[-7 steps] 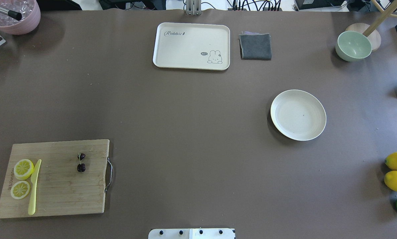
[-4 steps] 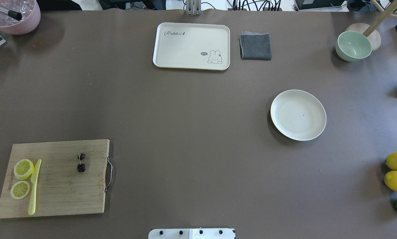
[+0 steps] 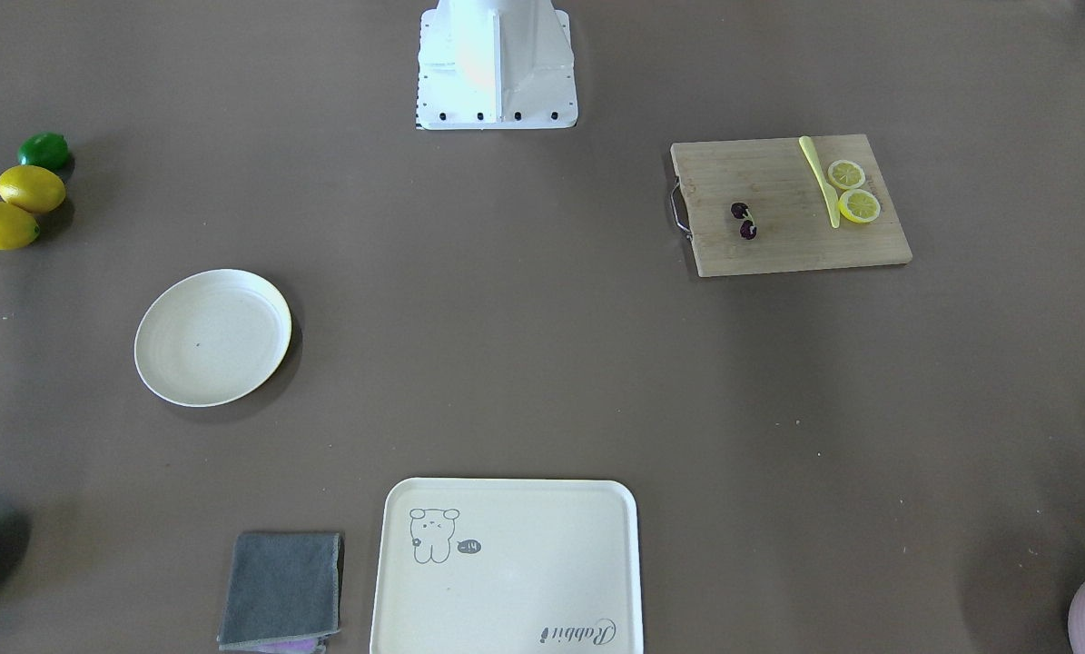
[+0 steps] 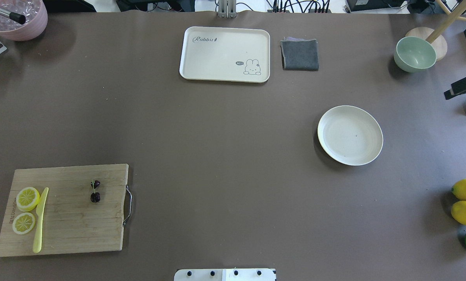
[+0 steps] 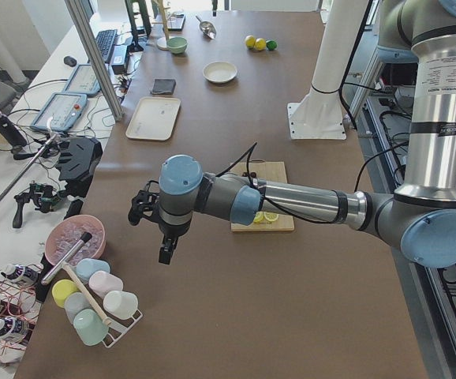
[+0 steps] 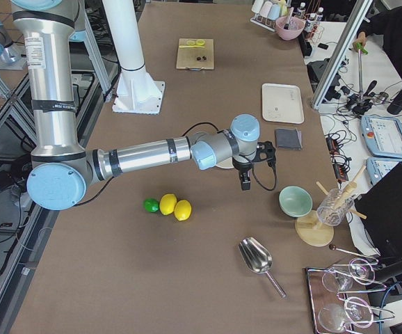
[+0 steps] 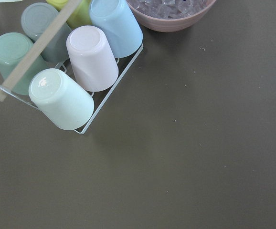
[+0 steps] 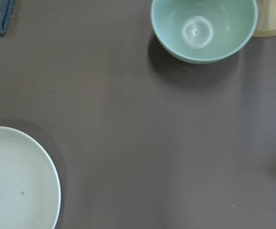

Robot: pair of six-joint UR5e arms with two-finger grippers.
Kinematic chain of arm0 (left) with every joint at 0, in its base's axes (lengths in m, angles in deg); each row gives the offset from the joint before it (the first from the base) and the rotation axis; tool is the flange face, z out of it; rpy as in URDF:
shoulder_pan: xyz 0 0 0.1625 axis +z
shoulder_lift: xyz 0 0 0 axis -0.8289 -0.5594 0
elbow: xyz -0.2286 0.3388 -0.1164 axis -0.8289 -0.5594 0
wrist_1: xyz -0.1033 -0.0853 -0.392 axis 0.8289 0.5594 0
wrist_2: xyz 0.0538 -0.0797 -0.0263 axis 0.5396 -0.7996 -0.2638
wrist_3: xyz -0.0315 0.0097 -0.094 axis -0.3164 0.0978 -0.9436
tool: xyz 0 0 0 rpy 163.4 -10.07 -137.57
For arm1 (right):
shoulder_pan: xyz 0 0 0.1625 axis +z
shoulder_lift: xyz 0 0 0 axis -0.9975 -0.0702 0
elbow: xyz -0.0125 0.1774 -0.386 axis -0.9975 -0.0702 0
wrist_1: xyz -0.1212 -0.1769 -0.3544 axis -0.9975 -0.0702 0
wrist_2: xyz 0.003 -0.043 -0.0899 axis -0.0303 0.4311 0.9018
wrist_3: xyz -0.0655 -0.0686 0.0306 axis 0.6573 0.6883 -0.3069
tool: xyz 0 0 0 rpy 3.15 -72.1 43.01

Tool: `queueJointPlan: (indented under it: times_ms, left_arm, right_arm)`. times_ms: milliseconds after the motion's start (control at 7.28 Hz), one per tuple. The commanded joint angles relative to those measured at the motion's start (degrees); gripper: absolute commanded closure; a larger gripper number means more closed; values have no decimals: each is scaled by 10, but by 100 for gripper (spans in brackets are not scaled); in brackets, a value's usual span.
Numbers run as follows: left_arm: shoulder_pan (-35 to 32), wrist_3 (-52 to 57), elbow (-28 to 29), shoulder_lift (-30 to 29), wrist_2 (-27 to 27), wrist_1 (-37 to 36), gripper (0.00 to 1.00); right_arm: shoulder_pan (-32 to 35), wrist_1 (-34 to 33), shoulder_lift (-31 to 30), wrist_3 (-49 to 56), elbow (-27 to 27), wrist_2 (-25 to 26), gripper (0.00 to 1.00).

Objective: Place red cherry on plate
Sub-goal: 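Reach the right gripper to the rim of the white plate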

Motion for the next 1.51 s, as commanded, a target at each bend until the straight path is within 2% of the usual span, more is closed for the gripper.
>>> queueJointPlan:
  times_ms: [0, 137, 275, 550, 687, 824, 962, 1099, 1374]
  left_arm:
    - [-1, 1, -1, 0, 1, 1, 2]
    - [-1, 1, -4, 1, 1, 1, 2]
    - [-1, 0, -8, 1, 1, 1, 2]
    - [-1, 0, -7, 1, 1, 1, 2]
    - [-1, 0, -7, 1, 1, 1, 2]
    - [-1, 0, -8, 1, 1, 1, 2]
    - [-1, 0, -10, 0, 1, 1, 2]
    - [-1, 0, -13, 0, 1, 1, 2]
    - [-1, 0, -15, 0, 1, 1, 2]
  right_arm:
    - [-116, 100, -1, -101, -9, 47, 0]
    - [-155, 137, -1, -138, -12, 92, 0]
    - [-191, 169, 1, -177, -26, 111, 0]
    - [-208, 212, 5, -189, -69, 113, 0]
    - [-213, 213, 10, -189, -77, 120, 0]
    - [-215, 213, 10, -190, -78, 122, 8]
    - [-215, 213, 11, -209, -75, 121, 65]
    - [-216, 213, 15, -211, -82, 123, 100]
    - [-216, 209, 24, -218, -81, 123, 100]
